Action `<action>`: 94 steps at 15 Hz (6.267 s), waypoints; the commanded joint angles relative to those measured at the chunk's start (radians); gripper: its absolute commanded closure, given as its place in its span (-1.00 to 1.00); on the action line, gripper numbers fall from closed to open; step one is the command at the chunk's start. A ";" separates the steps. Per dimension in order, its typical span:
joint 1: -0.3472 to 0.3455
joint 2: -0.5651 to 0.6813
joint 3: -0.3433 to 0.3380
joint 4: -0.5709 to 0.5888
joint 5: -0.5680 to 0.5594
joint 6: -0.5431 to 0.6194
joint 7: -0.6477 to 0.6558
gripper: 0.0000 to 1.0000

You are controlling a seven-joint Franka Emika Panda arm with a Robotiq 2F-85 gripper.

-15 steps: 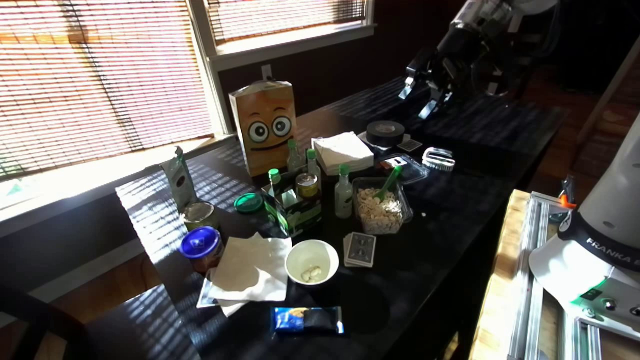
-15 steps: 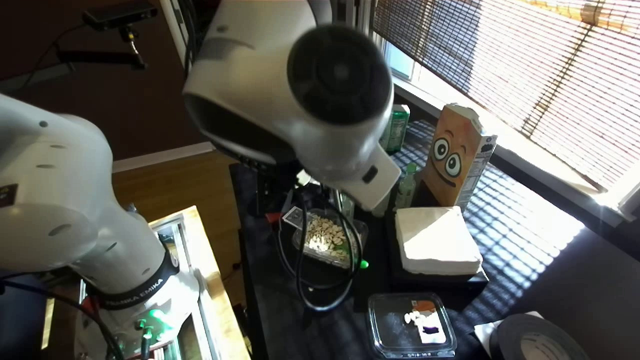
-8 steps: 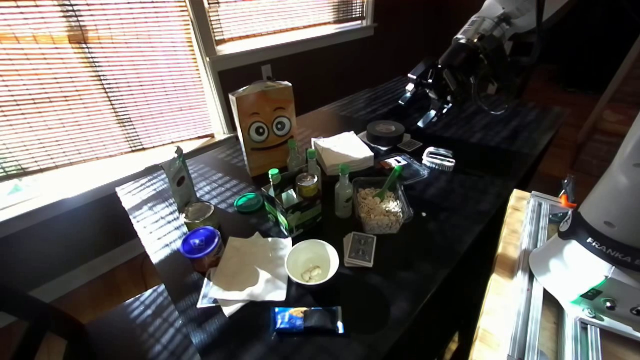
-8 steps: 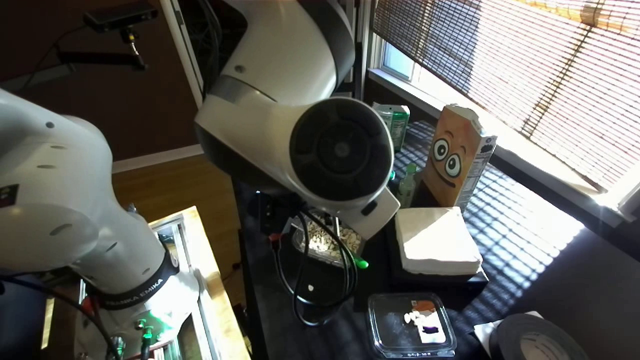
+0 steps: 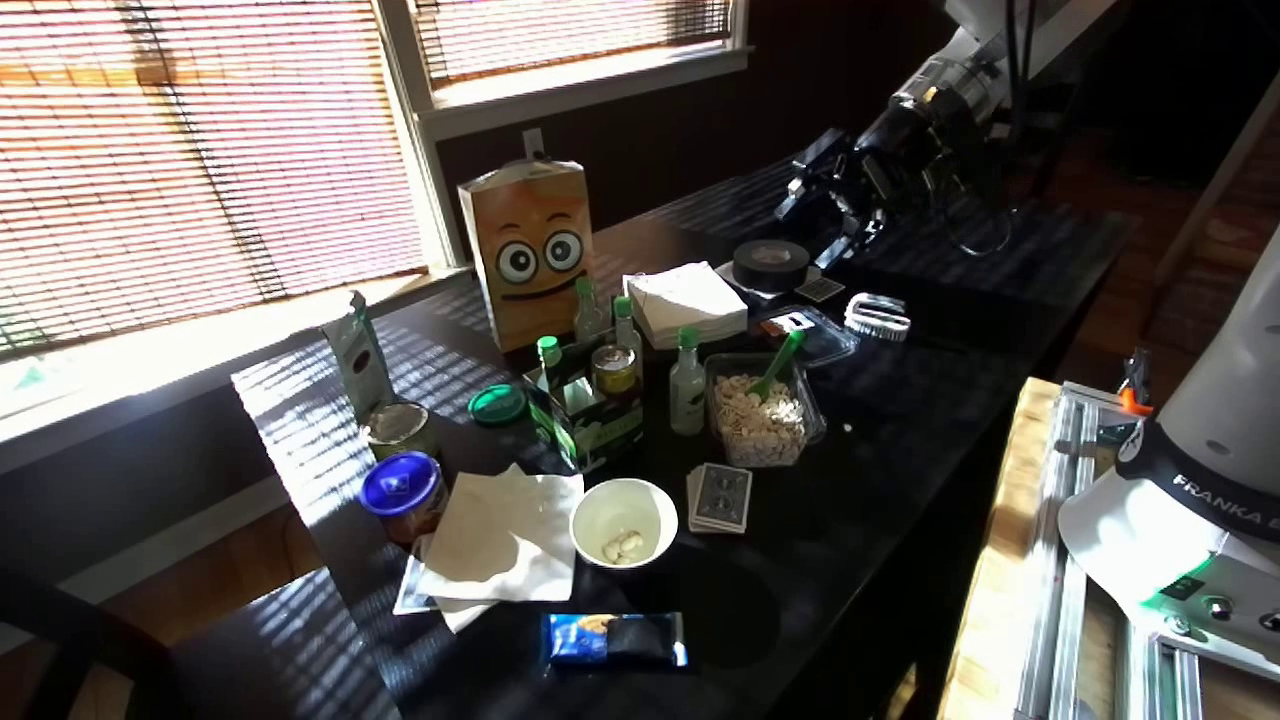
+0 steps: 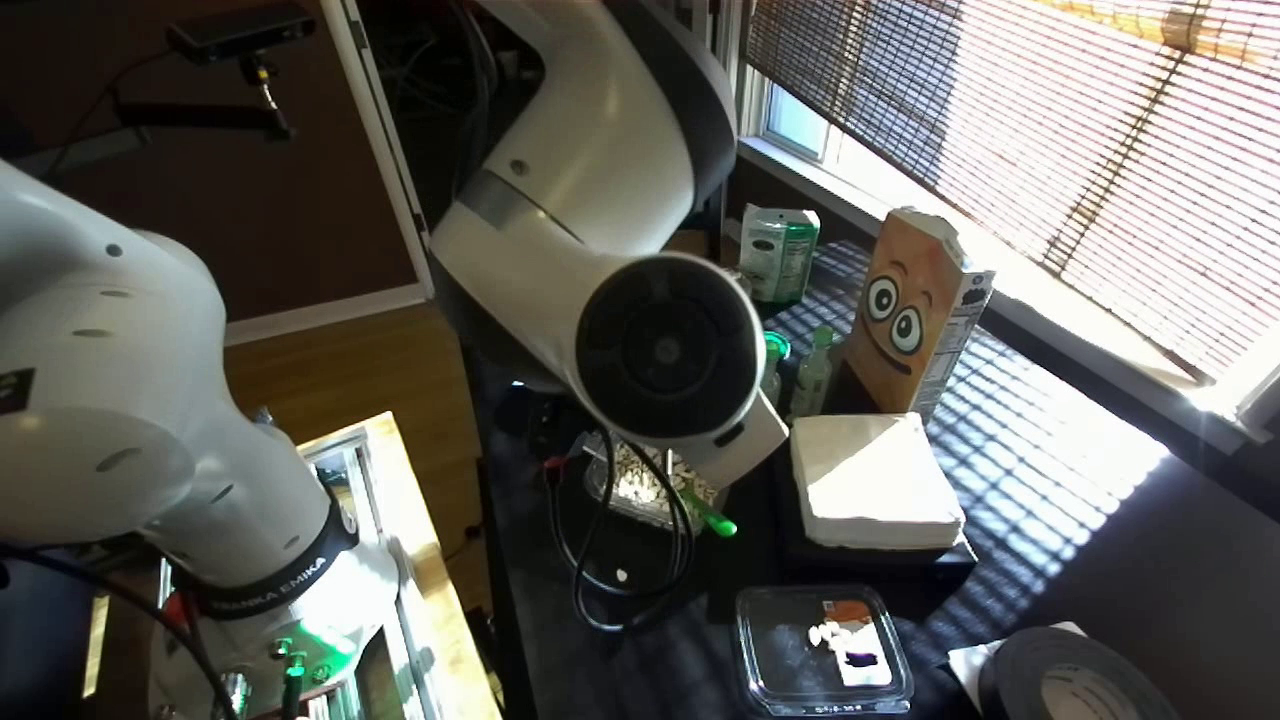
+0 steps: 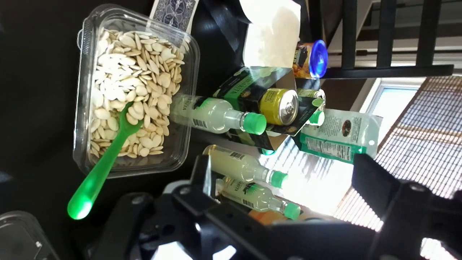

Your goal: Use the green spoon to put some of the contents of the clear lunchbox into the white bowl

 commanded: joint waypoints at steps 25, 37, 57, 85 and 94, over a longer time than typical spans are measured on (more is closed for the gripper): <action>-0.427 0.735 0.125 0.298 0.307 -0.474 -0.775 -1.00; -0.466 0.846 0.124 0.382 0.362 -0.565 -0.765 -1.00; -0.428 0.961 0.157 0.468 0.397 -0.520 -0.900 0.15; -0.345 0.755 0.133 0.287 0.375 -0.326 -1.161 0.95; -0.326 0.916 0.186 0.404 0.380 -0.340 -0.788 0.95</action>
